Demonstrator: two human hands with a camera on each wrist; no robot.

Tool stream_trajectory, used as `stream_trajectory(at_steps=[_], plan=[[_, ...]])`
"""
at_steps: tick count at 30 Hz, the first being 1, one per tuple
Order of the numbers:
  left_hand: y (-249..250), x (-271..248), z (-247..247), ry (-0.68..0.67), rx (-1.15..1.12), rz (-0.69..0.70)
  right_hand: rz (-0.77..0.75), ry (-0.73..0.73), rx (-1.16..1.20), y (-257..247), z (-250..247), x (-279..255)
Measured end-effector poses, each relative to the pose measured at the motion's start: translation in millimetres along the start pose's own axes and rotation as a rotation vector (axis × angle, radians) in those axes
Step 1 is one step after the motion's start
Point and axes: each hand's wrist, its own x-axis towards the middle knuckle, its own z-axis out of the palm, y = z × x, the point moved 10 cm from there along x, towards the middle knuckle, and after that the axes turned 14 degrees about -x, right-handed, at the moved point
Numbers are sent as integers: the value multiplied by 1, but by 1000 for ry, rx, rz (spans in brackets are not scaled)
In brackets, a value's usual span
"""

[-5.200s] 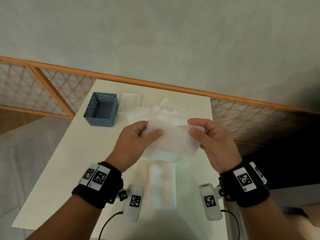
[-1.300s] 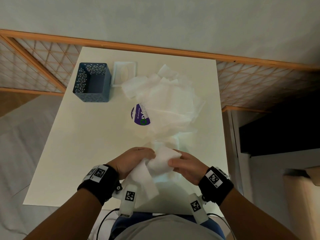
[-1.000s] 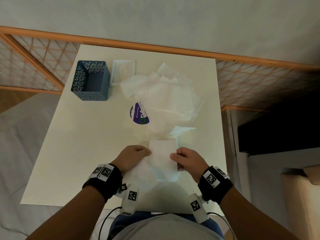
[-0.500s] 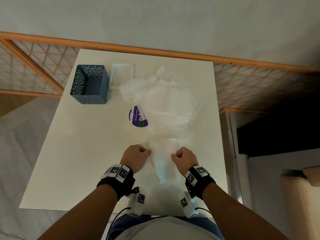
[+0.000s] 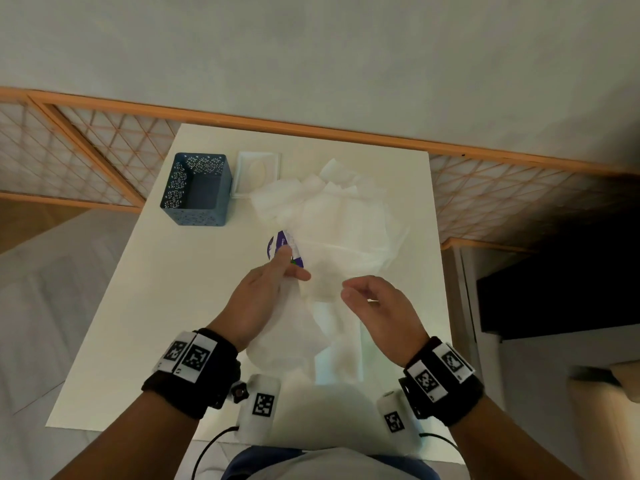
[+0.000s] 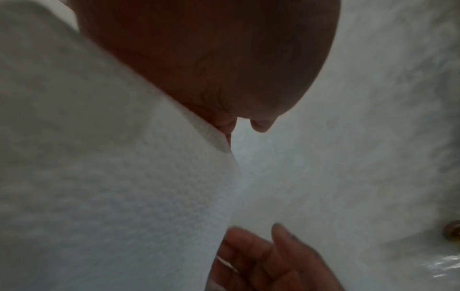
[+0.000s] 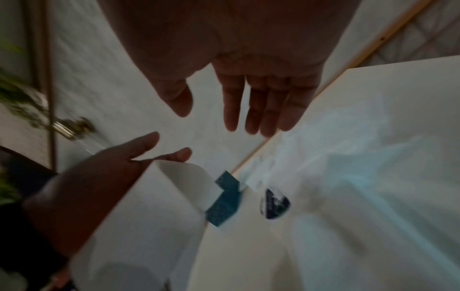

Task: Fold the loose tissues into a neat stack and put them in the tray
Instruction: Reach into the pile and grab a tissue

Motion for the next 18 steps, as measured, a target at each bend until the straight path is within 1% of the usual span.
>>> stream_trajectory(at_steps=[3,7,13,18], plan=[[23,-6,12,-52,-21,34,-129,-75,6,-44,-5,-8],[37,-9,20,-80,-76,61,-229,-85,-77,-65,-3,-14],[46,-5,9,-49,-65,131,-238,-51,-83,-63,-2,-18],[39,-2,-4,-40,-44,166,-225,-30,-73,-53,-7,-16]])
